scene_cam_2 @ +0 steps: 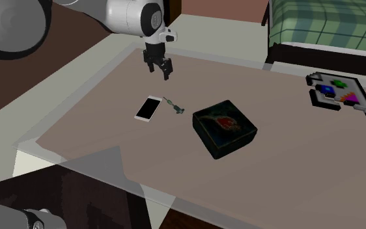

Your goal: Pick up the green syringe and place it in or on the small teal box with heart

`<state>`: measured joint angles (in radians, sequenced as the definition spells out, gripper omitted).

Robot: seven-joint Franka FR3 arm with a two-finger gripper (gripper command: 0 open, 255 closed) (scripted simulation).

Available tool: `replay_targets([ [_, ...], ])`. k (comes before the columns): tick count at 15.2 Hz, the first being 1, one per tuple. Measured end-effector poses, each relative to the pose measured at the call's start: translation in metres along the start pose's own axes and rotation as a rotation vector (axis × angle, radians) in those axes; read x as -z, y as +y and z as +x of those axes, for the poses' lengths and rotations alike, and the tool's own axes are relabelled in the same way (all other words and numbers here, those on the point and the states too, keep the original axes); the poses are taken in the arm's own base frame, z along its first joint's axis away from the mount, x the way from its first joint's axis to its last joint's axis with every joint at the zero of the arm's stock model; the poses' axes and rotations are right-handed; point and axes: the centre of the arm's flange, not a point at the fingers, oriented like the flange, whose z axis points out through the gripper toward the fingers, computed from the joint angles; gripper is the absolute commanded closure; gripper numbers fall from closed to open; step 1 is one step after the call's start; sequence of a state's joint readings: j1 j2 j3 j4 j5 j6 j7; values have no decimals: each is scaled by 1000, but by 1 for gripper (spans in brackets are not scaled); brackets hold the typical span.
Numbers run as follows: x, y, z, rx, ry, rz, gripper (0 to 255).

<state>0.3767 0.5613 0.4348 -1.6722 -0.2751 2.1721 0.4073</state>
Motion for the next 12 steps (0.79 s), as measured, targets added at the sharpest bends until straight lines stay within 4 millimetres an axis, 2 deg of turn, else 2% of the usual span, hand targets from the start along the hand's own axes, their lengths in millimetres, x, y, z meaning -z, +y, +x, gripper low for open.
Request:
replay_targets([
  [7, -4, 0, 0, 0, 0, 0, 0],
  [8, -4, 0, 0, 0, 0, 0, 255],
  [12, -4, 0, 0, 0, 0, 0, 255],
])
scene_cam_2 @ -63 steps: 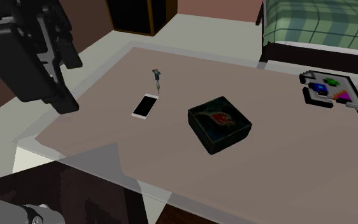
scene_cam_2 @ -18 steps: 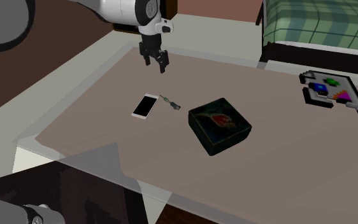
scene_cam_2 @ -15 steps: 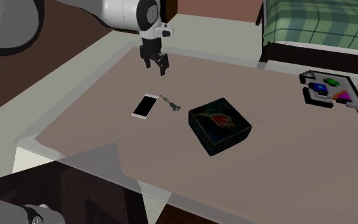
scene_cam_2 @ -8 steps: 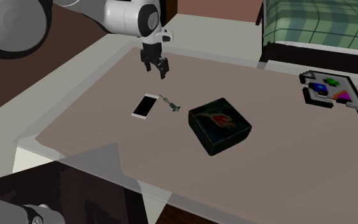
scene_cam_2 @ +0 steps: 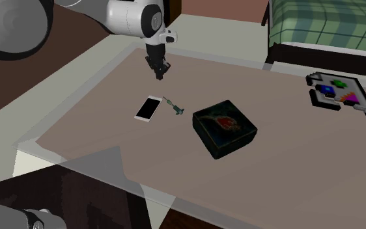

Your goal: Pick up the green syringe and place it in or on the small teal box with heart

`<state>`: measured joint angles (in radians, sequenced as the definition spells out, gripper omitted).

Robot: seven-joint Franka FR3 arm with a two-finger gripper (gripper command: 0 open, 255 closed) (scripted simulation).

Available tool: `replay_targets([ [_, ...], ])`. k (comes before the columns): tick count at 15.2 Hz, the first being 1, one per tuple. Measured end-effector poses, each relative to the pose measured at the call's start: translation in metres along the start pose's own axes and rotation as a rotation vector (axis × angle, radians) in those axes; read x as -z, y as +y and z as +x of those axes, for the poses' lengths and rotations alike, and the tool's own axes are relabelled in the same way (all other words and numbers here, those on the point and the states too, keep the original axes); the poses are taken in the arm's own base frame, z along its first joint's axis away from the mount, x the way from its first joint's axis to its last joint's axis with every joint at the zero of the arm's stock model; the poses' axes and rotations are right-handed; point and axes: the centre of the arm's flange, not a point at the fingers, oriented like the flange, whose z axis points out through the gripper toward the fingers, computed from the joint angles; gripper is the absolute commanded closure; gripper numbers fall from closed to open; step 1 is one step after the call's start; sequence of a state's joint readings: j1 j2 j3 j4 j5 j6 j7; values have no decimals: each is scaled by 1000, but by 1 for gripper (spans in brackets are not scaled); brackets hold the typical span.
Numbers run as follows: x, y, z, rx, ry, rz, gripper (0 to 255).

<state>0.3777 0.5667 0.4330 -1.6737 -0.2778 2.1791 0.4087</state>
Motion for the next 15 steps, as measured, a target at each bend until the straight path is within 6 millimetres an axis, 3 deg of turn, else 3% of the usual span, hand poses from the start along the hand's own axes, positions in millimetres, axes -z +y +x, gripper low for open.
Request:
replay_targets([
  [5, 0, 0, 0, 0, 0, 0, 255],
  [6, 0, 0, 0, 0, 0, 0, 0],
  [8, -2, 4, 0, 9, -2, 5, 0],
  [15, -43, 91, -14, 142, -31, 70, 0],
])
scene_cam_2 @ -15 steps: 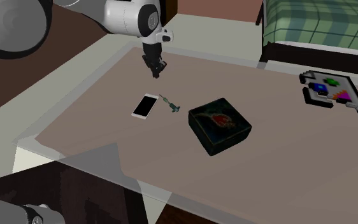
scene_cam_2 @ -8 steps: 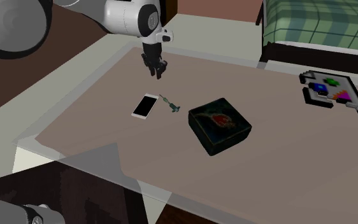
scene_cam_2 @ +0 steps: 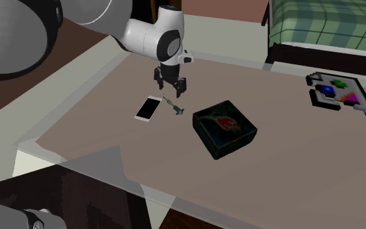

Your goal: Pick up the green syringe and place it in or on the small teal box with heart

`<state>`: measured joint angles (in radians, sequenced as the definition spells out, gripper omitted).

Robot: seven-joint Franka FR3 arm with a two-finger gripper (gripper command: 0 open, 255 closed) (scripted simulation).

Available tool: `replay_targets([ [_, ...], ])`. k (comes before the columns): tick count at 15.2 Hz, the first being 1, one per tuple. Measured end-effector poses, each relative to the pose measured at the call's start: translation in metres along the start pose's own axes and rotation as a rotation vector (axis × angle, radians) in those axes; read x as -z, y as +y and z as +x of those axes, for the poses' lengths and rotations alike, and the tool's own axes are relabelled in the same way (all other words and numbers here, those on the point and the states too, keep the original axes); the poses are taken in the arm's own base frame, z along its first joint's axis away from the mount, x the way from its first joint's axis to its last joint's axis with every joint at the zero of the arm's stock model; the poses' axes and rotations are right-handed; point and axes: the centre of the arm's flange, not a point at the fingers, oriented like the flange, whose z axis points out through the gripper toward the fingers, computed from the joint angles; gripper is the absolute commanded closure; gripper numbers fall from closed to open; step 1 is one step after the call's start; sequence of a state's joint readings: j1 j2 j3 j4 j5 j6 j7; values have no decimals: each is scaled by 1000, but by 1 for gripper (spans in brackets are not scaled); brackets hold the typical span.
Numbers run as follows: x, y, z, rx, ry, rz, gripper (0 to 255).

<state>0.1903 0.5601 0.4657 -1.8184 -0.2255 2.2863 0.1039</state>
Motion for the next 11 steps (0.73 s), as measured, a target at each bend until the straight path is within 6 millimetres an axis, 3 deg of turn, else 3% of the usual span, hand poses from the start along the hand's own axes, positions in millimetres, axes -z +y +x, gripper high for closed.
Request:
replay_targets([
  [5, -25, 60, -6, 96, -19, 47, 0],
  [11, -56, 64, -7, 111, -21, 53, 0],
])
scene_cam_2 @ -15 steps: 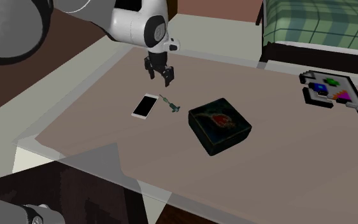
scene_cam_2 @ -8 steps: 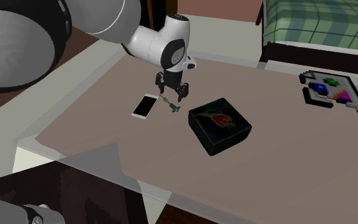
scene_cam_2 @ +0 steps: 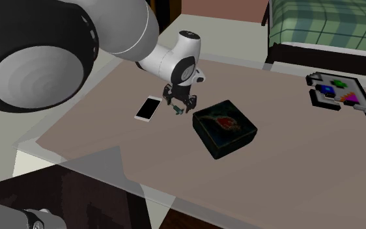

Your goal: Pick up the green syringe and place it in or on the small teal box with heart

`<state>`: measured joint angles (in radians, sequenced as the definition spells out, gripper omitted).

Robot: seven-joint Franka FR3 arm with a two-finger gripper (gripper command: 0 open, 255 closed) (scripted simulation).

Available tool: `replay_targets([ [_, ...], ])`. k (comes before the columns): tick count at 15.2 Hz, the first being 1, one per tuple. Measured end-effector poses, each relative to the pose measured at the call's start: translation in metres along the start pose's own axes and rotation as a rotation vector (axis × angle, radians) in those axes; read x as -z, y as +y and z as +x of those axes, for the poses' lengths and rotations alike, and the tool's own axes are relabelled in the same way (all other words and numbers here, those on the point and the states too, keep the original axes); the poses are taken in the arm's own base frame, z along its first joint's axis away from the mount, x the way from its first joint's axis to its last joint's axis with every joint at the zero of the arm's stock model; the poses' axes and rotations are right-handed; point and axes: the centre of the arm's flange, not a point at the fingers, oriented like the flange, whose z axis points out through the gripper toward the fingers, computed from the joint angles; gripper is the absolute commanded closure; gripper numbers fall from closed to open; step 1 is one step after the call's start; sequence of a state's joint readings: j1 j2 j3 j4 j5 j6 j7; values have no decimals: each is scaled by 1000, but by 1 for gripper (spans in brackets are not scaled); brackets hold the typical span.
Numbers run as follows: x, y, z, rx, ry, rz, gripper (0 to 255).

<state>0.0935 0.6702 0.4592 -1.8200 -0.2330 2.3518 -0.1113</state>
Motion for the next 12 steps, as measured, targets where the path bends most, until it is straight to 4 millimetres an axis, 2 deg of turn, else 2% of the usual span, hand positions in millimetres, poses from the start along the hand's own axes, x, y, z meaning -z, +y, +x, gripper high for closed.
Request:
replay_targets([
  [3, -11, 0, -1, 0, 0, 0, 0],
  [8, -14, 1, -2, 0, 0, 0, 0],
  [9, -14, 1, -2, 0, 0, 0, 255],
  [12, -13, 1, -2, 0, 0, 0, 255],
])
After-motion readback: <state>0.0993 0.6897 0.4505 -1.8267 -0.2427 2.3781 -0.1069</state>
